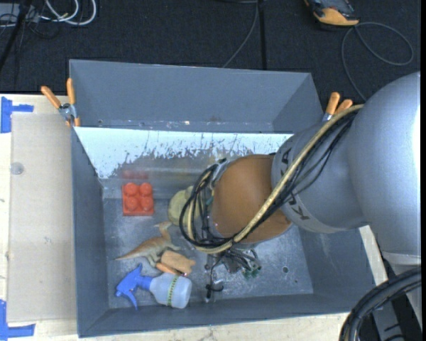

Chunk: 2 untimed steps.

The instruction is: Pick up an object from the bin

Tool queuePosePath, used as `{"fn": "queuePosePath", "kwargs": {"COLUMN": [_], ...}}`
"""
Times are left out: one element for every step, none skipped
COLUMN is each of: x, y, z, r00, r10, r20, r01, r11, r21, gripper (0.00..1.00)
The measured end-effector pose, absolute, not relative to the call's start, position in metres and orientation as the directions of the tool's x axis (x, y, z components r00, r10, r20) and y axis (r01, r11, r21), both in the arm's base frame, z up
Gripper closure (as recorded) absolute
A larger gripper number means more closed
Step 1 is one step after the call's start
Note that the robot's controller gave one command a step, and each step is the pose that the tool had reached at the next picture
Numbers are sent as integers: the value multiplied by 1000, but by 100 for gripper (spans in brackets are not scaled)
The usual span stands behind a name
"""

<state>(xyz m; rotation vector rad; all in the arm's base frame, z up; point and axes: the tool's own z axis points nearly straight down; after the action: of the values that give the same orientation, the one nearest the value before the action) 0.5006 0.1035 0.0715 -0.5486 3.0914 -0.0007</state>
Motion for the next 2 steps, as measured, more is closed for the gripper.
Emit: {"fn": "queuePosePath", "kwargs": {"x": [499, 499], "y": [104, 104], "z": [70, 70], "r00": [-939, -939], "r10": [-344, -344], "r20": [2, 2], "r01": [-344, -344], "r11": [939, 939], "r21": [0, 1], "gripper": [0, 0]}}
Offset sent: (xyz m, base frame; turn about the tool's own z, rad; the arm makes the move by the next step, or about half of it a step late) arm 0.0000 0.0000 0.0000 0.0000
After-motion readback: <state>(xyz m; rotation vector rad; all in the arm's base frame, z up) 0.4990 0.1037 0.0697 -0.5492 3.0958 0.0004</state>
